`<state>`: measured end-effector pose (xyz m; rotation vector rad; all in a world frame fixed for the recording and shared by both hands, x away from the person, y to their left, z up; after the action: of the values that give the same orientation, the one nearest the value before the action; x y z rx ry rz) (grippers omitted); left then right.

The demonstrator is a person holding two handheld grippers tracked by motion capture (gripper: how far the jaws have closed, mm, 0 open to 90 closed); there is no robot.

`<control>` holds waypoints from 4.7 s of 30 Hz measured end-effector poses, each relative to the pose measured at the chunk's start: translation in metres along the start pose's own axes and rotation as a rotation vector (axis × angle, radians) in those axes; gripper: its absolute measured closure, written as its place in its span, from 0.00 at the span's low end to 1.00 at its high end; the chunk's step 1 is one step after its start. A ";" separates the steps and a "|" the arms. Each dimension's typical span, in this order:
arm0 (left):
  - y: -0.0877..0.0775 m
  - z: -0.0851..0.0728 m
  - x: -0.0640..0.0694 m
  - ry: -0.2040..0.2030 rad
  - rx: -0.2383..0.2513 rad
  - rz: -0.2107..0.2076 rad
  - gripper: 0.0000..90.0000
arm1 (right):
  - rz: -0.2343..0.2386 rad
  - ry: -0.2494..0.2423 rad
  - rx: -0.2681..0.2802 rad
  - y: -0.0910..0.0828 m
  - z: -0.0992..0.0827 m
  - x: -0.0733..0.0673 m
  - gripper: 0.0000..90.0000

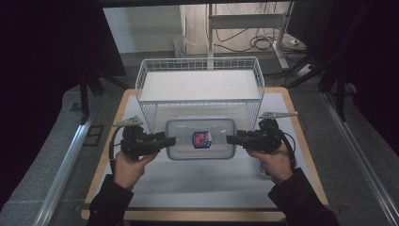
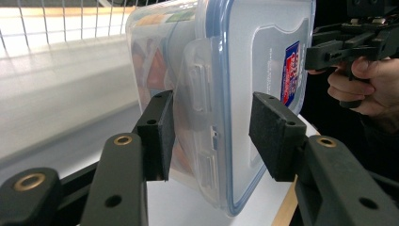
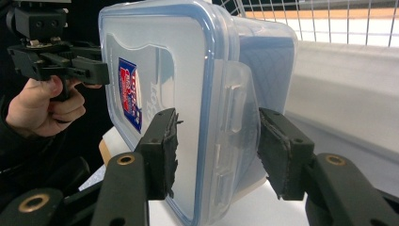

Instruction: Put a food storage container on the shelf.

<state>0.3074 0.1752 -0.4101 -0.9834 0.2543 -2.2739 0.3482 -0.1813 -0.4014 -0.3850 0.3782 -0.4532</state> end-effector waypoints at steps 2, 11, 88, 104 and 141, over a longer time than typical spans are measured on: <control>-0.001 0.004 0.001 -0.001 0.007 -0.001 0.57 | -0.001 0.000 0.003 0.000 0.005 0.001 0.55; -0.007 0.024 0.003 0.005 0.031 0.000 0.57 | -0.002 -0.013 0.015 -0.001 0.027 0.003 0.55; 0.019 0.160 -0.039 -0.143 0.108 -0.033 0.57 | -0.024 0.122 0.091 0.028 0.146 0.087 0.55; 0.023 0.163 -0.043 -0.142 0.130 -0.021 0.55 | -0.043 0.092 0.116 0.034 0.146 0.092 0.52; 0.027 0.110 -0.025 0.141 0.100 0.093 0.93 | -0.185 -0.259 -0.002 0.024 0.100 0.042 1.00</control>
<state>0.4108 0.1780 -0.3585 -0.7460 0.2385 -2.2499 0.4344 -0.1544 -0.3366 -0.4767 0.0915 -0.5762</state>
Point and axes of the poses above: each handheld gripper's, and its own axes: y roughly forward along the jaws, z roughly out of its top, x roughly to its right, the point moved 2 cm from there along y, roughly forward along the jaws, and after that the axes turned 12 degrees about -y, right-handed, at the moved point
